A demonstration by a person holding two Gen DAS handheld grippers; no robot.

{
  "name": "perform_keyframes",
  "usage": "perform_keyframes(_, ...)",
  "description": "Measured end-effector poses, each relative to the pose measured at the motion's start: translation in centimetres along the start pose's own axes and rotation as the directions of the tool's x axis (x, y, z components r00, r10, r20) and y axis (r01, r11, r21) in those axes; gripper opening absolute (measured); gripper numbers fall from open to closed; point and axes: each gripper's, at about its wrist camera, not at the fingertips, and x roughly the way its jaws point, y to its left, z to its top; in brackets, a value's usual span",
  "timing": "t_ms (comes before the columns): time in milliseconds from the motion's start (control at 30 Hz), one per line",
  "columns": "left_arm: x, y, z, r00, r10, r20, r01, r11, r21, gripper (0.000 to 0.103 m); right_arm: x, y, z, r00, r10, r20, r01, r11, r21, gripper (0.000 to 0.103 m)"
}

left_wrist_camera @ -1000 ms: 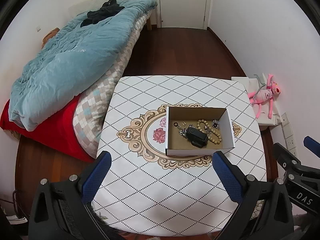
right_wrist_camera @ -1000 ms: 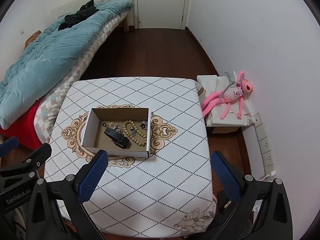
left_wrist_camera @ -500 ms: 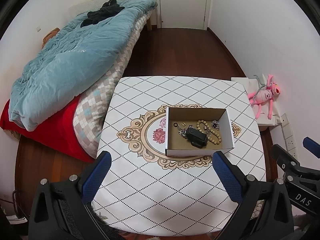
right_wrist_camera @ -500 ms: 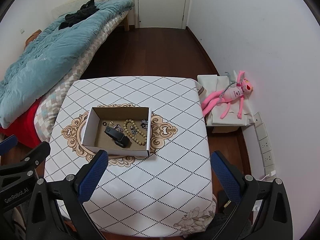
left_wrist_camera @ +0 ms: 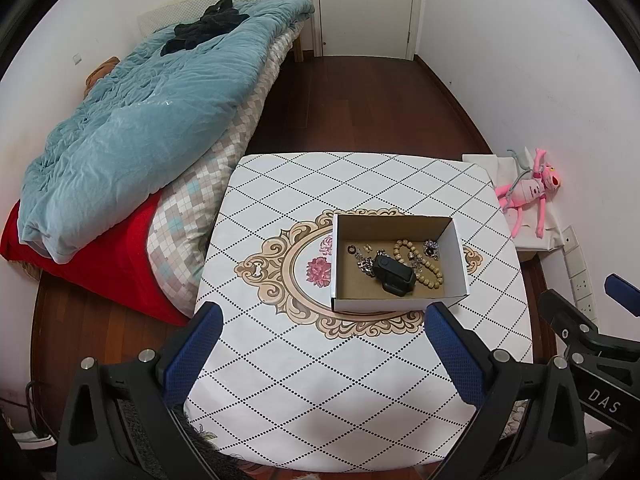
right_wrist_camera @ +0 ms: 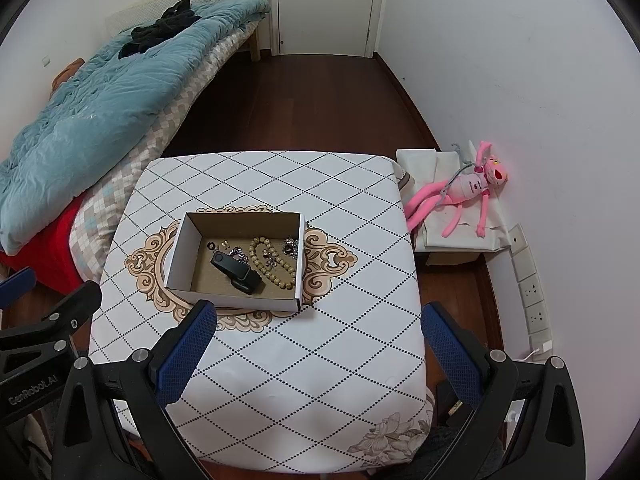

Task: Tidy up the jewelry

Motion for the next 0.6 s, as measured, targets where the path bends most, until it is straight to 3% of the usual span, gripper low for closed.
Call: perform_keyframes(600, -0.21, 0.17, 0.22, 1.000, -0.004, -0.002, 0.004, 1.000, 0.000, 0.103, 0.01, 0.09, -0.07, 1.000, -0.004, -0.003, 0.004, 1.000, -0.007, 0.103)
